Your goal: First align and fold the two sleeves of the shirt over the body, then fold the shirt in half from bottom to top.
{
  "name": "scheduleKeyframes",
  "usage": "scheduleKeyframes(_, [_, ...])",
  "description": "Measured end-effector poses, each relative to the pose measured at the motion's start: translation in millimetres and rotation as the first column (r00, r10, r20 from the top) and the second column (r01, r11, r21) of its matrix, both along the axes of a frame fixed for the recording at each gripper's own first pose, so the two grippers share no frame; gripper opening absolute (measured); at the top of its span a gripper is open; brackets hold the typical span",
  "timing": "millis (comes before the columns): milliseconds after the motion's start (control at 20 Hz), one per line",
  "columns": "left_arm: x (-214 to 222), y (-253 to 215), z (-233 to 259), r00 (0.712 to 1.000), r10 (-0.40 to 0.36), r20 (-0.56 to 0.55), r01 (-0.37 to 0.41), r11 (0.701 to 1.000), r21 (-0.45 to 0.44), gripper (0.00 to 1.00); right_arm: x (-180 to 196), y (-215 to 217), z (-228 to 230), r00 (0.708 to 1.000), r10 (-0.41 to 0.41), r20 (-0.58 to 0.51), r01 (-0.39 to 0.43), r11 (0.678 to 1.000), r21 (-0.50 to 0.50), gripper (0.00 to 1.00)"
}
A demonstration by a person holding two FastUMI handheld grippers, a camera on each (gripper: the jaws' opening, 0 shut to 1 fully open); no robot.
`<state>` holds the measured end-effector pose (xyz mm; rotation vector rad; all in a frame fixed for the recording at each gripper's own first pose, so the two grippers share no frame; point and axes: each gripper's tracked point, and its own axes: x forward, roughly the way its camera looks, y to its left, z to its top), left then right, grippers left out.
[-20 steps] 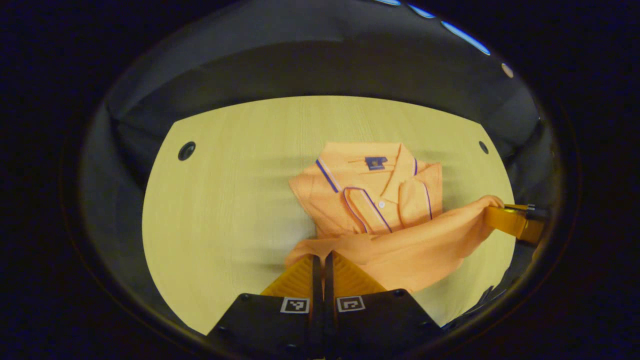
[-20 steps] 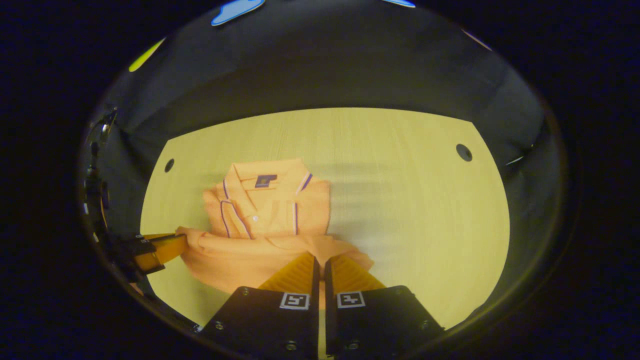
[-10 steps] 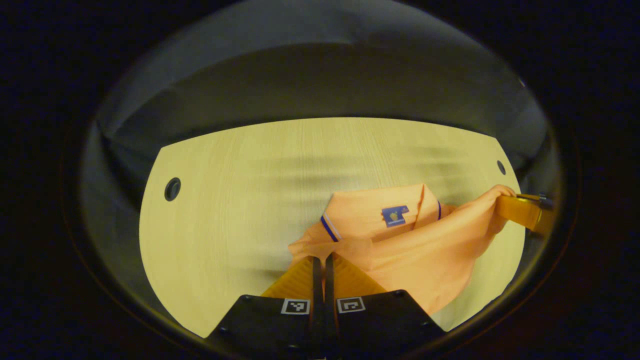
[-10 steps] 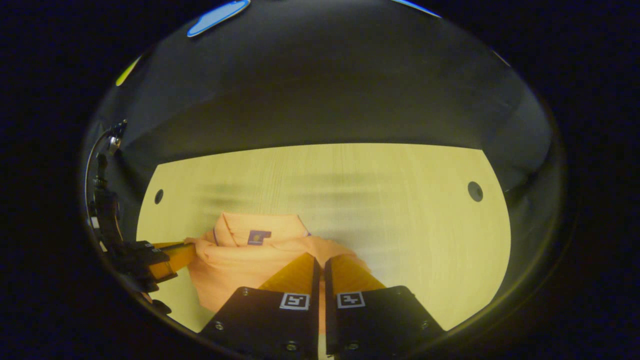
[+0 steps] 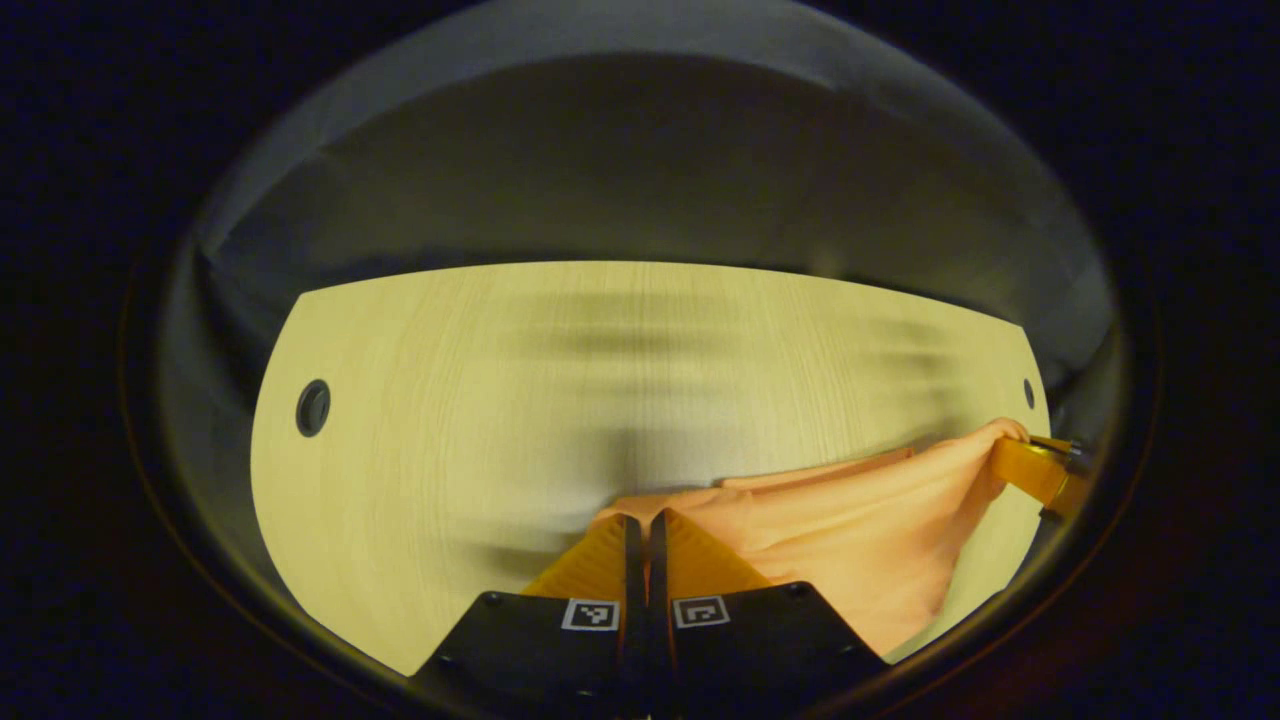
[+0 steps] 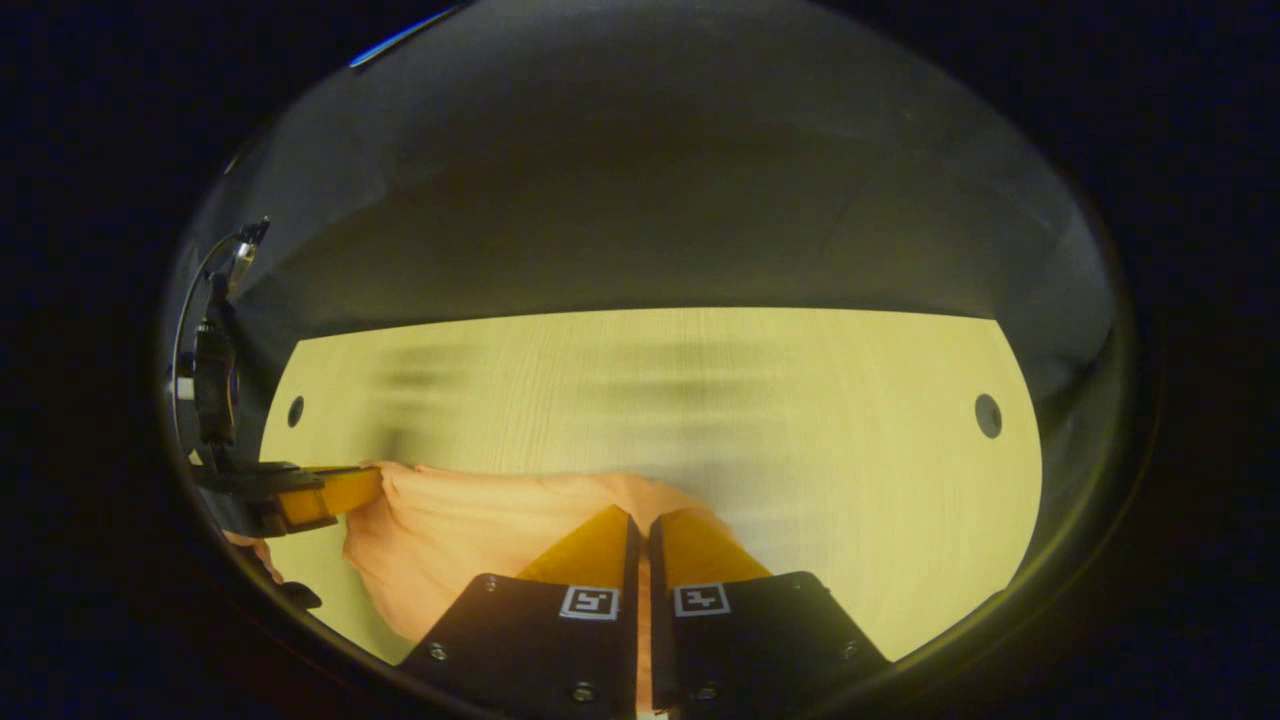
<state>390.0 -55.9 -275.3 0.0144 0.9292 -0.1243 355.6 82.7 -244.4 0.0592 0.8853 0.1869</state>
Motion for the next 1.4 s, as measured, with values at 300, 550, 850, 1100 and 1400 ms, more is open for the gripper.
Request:
scheduleKeyframes(300, [-5,-5,4,1.0,-0.007,-0.007,0.007,1.0,0.025,0.05,1,1,-4,1.0,0.016,-0.006,-0.016,1.0,-0.022,0.06])
scheduleKeyframes(550, [-10,-13,7,1.0,-0.012,-0.015,0.012,0.999,0.047,0.11,-1,1,-6,1.0,0.019,-0.019,-0.019,1.0,-0.007,0.14])
scheduleKeyframes(850, [-23,-6,29,1.0,0.015,0.003,-0.015,0.999,0.052,0.72,-3,-5,10,1.0,-0.001,0.015,0.001,1.0,-0.001,0.49])
scheduleKeyframes(1100, [-52,1,66,0.999,0.003,0.044,-0.005,0.999,0.043,0.7,-24,-13,28,0.999,-0.001,0.036,0.001,1.0,0.0,0.49])
scheduleKeyframes(1400, [-121,-3,116,0.995,-0.008,0.097,0.007,1.0,0.011,0.69,-75,-23,70,0.997,0.006,0.08,-0.008,1.0,0.019,0.49])
